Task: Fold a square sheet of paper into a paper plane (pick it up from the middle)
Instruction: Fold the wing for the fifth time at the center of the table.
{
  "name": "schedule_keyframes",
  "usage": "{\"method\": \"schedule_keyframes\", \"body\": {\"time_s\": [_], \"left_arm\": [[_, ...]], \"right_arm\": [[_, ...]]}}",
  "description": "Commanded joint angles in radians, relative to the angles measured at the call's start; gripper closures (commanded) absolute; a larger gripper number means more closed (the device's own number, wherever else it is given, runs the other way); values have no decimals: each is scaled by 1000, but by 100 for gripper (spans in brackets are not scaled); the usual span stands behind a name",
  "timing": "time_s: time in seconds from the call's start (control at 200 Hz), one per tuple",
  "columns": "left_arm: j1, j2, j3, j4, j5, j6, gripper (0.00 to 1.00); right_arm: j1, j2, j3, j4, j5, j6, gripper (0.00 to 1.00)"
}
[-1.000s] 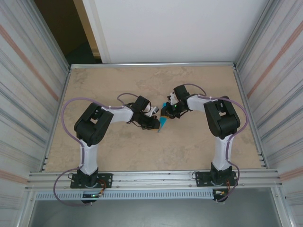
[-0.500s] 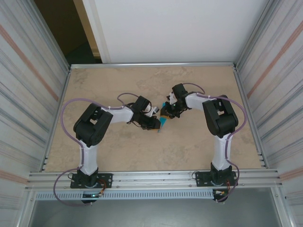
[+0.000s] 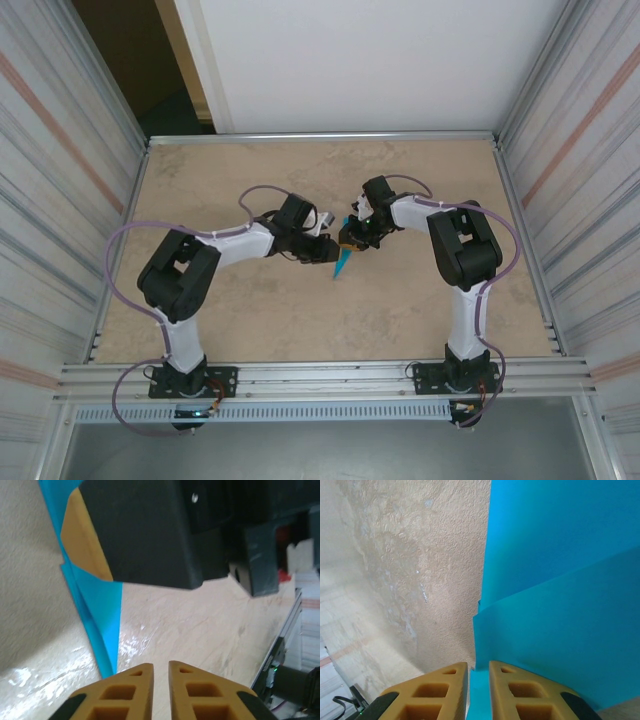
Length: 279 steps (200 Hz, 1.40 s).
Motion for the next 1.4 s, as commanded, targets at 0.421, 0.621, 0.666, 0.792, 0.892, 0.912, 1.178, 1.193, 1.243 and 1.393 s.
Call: {"method": "schedule_keyframes", "body": {"time_s": [0.421, 0.621, 0.666, 0.792, 0.892, 0.912, 1.178, 1.193, 1.243, 1.393], "left_arm": [[-30, 129, 36, 118, 8, -96, 95], [-30, 143, 17, 106, -22, -86, 96], [-30, 148, 11, 110, -23, -90, 96], [-30, 149, -12, 122, -24, -101, 96], [-30, 145, -32, 126, -32, -105, 96], [-30, 144, -37, 127, -33, -107, 96], [-28, 134, -109, 180, -42, -122, 97], [-28, 133, -110, 181, -42, -122, 97], [-27, 131, -115, 185, -42, -122, 97], [-22, 128, -121, 197, -35, -124, 97]], "right_arm": [[-4, 44, -5, -37, 26, 32, 85], [-5, 46, -6, -38, 26, 35, 86], [-6, 47, -6, -39, 26, 37, 86], [-9, 48, -8, -37, 28, 41, 86], [-9, 48, -5, -39, 28, 45, 86], [-10, 49, -5, -39, 27, 46, 86], [-34, -17, 52, -55, 3, 44, 83], [-37, -23, 56, -56, 1, 42, 82], [-46, -45, 64, -56, -3, 39, 80], [-76, -114, 37, -64, 44, 4, 69]]}}
